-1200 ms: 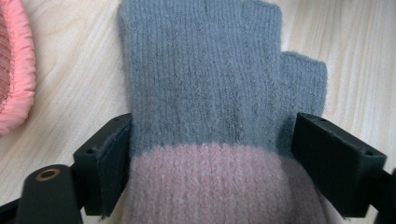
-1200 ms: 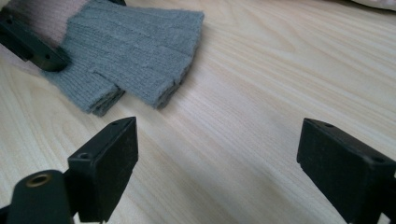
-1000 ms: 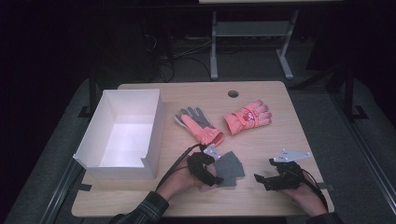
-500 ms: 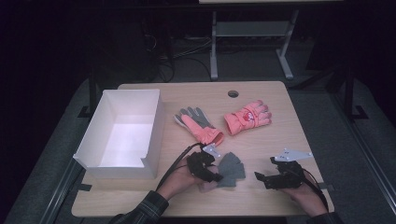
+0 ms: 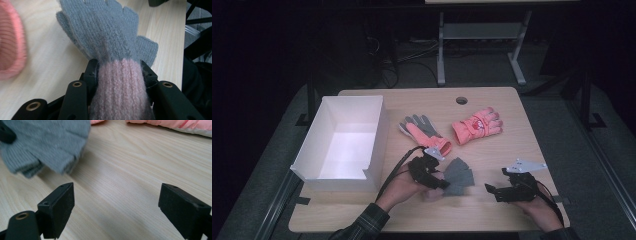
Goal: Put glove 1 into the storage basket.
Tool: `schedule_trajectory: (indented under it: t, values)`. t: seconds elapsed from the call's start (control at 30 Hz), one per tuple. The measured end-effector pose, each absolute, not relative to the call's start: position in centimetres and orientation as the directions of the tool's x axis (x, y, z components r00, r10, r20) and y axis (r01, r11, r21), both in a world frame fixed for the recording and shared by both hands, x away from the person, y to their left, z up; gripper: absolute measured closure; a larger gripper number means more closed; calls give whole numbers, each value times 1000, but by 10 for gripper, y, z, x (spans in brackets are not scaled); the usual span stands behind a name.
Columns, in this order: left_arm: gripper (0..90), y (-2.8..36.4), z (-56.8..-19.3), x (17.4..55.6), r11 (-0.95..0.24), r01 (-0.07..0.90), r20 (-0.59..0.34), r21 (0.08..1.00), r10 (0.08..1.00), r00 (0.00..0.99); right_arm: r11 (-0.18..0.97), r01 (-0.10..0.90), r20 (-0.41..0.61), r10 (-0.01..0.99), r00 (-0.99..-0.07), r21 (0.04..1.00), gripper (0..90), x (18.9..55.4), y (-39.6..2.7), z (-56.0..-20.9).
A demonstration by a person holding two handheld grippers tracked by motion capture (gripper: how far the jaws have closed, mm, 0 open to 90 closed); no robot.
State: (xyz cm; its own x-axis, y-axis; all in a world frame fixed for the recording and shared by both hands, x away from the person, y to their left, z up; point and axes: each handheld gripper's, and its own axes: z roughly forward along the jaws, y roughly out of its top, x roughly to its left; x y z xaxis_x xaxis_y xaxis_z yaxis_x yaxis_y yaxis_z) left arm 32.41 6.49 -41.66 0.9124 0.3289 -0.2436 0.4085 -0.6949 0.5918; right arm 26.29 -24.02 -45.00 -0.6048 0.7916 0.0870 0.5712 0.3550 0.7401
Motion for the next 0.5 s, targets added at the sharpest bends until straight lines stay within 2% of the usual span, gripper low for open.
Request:
schedule_trajectory:
  t: [0.23,0.5]
  values:
    - [600,74,-396,325,-659,447,-247,605,378,892,340,578,92,802,-590,742,132,263,-243,-451]
    - [599,84,-370,327,-634,459,-256,622,389,885,334,576,92,805,-586,746,131,263,-244,-451]
